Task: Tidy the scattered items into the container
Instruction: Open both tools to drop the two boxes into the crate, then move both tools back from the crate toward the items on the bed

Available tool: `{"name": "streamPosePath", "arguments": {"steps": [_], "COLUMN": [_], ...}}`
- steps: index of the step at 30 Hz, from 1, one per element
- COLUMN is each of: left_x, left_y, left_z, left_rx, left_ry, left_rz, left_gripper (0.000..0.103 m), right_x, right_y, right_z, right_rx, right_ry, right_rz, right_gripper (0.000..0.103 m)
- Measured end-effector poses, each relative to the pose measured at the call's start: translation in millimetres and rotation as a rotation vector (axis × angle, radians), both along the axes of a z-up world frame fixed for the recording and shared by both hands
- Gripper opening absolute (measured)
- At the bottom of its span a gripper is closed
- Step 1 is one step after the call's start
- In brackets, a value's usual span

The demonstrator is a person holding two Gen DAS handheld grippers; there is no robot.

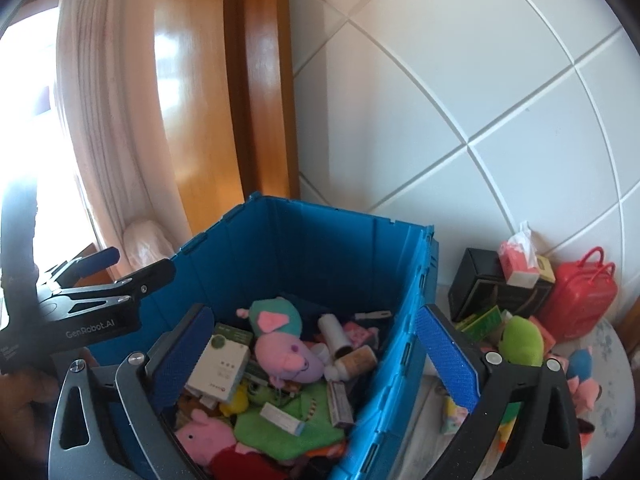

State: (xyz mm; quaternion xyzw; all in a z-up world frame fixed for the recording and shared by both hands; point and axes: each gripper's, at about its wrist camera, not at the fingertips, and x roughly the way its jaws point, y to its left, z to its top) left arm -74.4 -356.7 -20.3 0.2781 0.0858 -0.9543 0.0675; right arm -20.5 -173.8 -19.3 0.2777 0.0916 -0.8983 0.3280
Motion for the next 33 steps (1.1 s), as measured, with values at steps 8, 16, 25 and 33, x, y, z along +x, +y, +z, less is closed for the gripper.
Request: {"name": "streamPosePath", "arguments": {"steps": [8,16,25,33], "left_x": [6,16,31,34], "left_y": [10,23,54,119], "left_z": [7,10,11,15], "left_rx": [-0.015,-0.03,-0.04,-0.063], "left_ry": [0.008,0.008,0.014,0.011], "left_rz": [-0.016,-0.027,-0.058,-0.122], "left_gripper": [0.103,0.103,0.103,0.103], "right_x": [4,14,27,27], "right_y": [13,25,53,110], "right_z": [0,1,-4,-6], "right_rx": [-0.009,-0.019,-0.021,-0.044], "right_ry": [-0.004,-0.004,0.0,-0.011], "right_rz": [-0.017,-0.021,-0.035,-0.072], "right_gripper": [0.103,0.103,0.103,0.103]}}
